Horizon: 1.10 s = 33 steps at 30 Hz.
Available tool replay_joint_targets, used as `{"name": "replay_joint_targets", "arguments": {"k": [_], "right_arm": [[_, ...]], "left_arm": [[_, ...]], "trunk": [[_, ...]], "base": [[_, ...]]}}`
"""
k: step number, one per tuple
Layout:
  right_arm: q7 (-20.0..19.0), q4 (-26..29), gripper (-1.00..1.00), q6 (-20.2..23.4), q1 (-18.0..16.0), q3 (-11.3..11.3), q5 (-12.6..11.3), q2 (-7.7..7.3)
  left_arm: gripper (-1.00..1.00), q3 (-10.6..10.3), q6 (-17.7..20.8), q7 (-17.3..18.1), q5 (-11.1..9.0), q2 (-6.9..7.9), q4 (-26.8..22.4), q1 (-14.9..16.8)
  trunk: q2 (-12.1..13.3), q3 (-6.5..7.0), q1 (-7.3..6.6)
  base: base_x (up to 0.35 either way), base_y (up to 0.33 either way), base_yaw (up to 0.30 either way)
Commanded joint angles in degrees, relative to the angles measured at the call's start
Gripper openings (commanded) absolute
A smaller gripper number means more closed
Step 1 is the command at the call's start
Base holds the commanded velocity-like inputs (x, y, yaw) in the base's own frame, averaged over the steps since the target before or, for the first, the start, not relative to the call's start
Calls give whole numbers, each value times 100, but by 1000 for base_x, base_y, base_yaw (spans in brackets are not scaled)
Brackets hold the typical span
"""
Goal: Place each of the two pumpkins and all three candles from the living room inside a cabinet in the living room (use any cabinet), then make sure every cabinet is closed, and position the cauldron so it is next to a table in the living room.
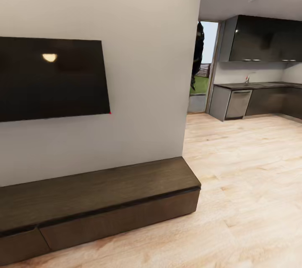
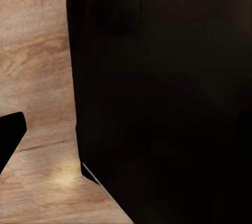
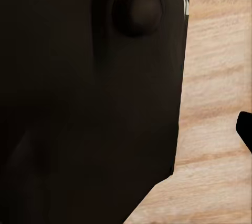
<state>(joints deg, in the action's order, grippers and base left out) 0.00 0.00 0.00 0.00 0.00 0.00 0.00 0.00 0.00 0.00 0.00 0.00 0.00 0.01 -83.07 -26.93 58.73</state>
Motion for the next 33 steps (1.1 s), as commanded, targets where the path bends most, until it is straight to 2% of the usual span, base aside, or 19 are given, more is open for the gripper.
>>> {"name": "replay_joint_targets", "arguments": {"k": [1, 4, 10, 33], "right_arm": [[0, 0, 100, 0, 0, 0, 0, 0], [-20, 0, 100, 93, -8, -12, -30, 98], [-18, 0, 100, 68, -8, -21, -35, 247], [-18, 0, 100, 44, -8, -13, -9, 264]], "left_arm": [[100, 0, 0, 0, 0, 0, 0, -1], [100, -5, 98, 4, 0, -94, -18, 8], [100, -10, 99, 8, 8, -128, -63, 1], [100, -27, 58, 9, 23, -149, -78, -1]], "trunk": [[-1, 0, 0], [-1, 0, 0], [-1, 0, 0], [-1, 0, 0]], "base": [[0, 0, 0], [0, 0, 0], [0, 0, 0], [0, -1, 0]]}}
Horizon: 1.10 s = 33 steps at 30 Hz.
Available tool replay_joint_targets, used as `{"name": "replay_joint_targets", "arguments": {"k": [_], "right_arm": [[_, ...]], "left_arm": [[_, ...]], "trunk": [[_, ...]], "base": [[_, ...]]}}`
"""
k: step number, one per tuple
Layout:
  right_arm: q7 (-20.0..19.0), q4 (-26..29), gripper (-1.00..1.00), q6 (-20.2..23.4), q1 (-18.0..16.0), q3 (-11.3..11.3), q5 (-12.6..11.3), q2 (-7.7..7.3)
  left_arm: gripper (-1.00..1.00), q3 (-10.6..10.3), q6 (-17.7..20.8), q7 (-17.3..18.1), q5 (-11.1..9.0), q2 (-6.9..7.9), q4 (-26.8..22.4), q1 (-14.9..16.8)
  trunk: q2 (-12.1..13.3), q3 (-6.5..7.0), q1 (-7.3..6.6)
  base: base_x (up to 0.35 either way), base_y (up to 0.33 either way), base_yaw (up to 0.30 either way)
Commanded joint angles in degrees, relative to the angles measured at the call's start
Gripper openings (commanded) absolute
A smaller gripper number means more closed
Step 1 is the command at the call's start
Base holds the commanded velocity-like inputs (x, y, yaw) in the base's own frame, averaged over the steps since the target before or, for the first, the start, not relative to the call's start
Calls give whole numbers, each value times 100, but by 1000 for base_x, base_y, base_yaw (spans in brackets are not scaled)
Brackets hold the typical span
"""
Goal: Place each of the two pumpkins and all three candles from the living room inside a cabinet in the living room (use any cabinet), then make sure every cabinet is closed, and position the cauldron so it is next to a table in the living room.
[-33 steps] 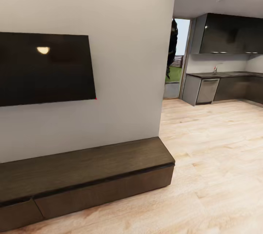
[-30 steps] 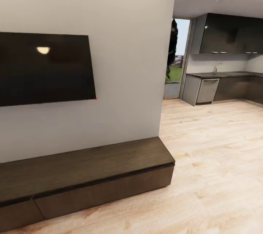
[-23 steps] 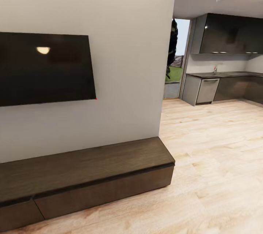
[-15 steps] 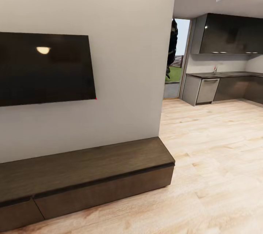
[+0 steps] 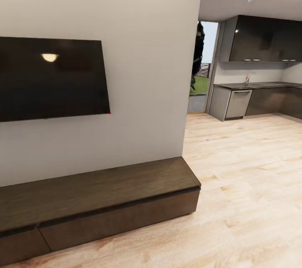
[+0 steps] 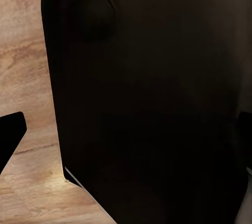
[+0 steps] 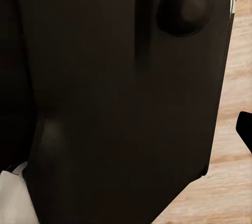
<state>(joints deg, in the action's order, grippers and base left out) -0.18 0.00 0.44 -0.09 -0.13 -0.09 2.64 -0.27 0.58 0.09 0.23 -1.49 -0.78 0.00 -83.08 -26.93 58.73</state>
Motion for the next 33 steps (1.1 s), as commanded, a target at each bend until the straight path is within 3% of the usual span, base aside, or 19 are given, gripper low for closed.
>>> {"name": "replay_joint_targets", "arguments": {"k": [1, 15, 26, 33], "right_arm": [[0, 0, 100, 0, 0, 2, 0, 0], [5, 0, 100, 14, 0, 55, 51, 8], [9, 0, 100, 34, 0, 57, 53, 25], [9, 0, 100, 34, 0, 57, 54, 16]], "left_arm": [[100, 0, 1, 0, 4, 0, 0, 0], [100, 1, -13, 0, 11, 0, -1, 0], [100, -3, -34, 0, 12, 6, -1, 0], [100, -16, -343, 0, 23, 9, -1, 0]], "trunk": [[0, 0, 0], [0, -32, 0], [0, -109, 0], [0, -160, 0]], "base": [[0, -54, 0], [-96, -194, 82], [-29, -17, 188], [-1, 0, 182]]}}
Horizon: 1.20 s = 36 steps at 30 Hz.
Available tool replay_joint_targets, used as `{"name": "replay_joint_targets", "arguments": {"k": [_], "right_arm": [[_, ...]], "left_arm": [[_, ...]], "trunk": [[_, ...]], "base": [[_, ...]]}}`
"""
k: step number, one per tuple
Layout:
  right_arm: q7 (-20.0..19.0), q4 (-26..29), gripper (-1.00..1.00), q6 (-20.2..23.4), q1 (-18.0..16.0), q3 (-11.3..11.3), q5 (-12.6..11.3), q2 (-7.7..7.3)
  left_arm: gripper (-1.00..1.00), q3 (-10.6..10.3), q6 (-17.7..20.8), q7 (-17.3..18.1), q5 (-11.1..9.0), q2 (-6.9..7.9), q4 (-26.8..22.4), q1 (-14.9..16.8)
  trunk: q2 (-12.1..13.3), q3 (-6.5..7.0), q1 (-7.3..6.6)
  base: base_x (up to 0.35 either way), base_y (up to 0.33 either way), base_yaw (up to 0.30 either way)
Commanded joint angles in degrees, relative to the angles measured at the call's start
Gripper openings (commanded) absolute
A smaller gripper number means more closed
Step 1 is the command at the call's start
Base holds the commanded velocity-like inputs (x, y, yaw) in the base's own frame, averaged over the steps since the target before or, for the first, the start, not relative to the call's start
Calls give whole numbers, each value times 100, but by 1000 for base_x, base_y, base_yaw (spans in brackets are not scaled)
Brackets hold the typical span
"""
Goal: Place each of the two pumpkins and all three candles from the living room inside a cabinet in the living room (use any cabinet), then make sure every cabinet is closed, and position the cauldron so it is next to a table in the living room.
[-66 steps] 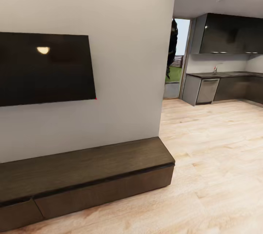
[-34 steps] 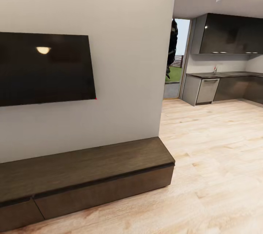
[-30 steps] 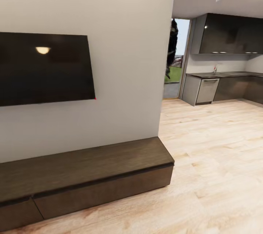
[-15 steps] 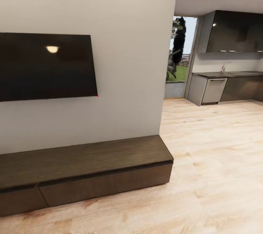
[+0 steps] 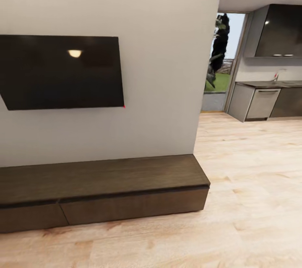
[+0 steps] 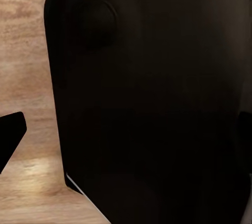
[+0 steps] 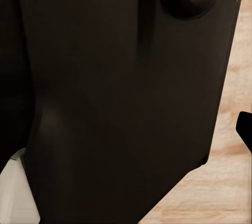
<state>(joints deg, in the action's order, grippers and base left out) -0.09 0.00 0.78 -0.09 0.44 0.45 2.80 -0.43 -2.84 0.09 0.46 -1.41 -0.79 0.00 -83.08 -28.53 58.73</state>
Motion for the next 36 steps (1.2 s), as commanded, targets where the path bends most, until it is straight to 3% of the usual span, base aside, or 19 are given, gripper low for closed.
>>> {"name": "replay_joint_targets", "arguments": {"k": [1, 28, 36], "right_arm": [[0, 0, 100, -2, 0, 0, 0, -1], [0, 0, 100, -17, 0, -3, 8, 3], [0, 0, 100, -32, 0, -30, -29, -7]], "left_arm": [[100, -2, -9, 0, 0, 0, 0, 0], [100, -30, -42, 0, 32, 26, 0, 0], [100, -36, -45, 0, 33, 27, 0, 0]], "trunk": [[0, -8, 0], [0, -208, 0], [0, -223, 0]], "base": [[0, 0, 178], [0, 0, 183], [0, 0, 52]]}}
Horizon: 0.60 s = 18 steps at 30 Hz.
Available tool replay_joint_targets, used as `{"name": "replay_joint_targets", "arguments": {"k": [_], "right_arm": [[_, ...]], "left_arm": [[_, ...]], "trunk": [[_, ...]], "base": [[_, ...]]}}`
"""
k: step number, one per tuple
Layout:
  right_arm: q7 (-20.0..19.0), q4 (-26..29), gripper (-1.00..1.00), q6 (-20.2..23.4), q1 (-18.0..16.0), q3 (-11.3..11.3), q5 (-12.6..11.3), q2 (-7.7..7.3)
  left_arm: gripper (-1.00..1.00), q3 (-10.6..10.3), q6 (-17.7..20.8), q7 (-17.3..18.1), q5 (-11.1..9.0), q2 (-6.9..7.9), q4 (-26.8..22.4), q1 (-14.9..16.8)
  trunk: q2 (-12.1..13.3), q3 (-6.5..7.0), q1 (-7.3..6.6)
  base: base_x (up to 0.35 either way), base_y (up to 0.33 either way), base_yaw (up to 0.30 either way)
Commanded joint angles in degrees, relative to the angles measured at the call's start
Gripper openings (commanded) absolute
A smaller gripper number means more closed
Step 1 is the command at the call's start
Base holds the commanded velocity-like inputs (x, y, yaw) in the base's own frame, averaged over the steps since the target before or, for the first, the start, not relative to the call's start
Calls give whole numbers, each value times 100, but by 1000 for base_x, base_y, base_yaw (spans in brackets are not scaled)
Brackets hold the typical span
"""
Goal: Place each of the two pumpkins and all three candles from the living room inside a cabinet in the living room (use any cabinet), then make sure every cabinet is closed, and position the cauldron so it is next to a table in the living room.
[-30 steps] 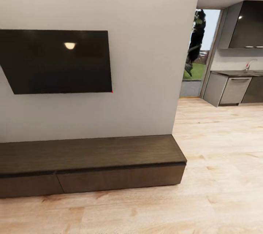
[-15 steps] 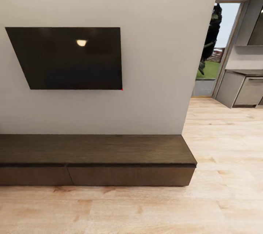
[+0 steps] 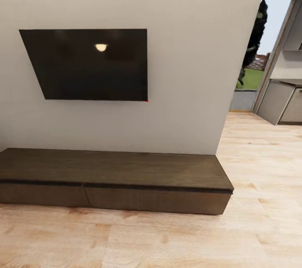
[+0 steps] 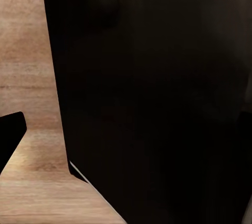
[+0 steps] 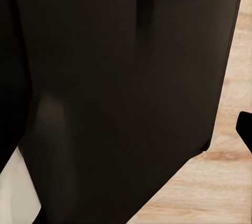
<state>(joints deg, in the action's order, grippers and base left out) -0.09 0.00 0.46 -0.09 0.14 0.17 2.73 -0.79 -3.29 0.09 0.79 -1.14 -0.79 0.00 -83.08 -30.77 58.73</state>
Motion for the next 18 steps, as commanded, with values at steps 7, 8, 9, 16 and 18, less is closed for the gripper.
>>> {"name": "replay_joint_targets", "arguments": {"k": [7, 8, 9, 16, 18], "right_arm": [[0, 0, 100, -2, 0, -10, -8, -26], [0, 0, 100, -2, 0, -8, -8, -44], [3, 0, 100, 17, 0, -12, -13, -58], [-1, 0, 100, -18, 0, -54, -53, -67], [0, 0, 100, -121, 0, -20, -13, -36]], "left_arm": [[100, 14, -108, -3, 0, 15, -3, 0], [100, 23, -125, -5, 0, 22, -7, 0], [100, 31, -135, -6, 0, 36, -22, 3], [100, 77, -88, -46, -48, 361, -1019, 8], [100, 121, -81, -120, -60, 416, -1419, 9]], "trunk": [[0, 0, 0], [0, -1, 0], [0, -1, 0], [0, -1, 0], [0, -1, 0]], "base": [[0, 0, 2], [0, 0, 0], [0, 0, 0], [0, 0, 0], [0, 0, 0]]}}
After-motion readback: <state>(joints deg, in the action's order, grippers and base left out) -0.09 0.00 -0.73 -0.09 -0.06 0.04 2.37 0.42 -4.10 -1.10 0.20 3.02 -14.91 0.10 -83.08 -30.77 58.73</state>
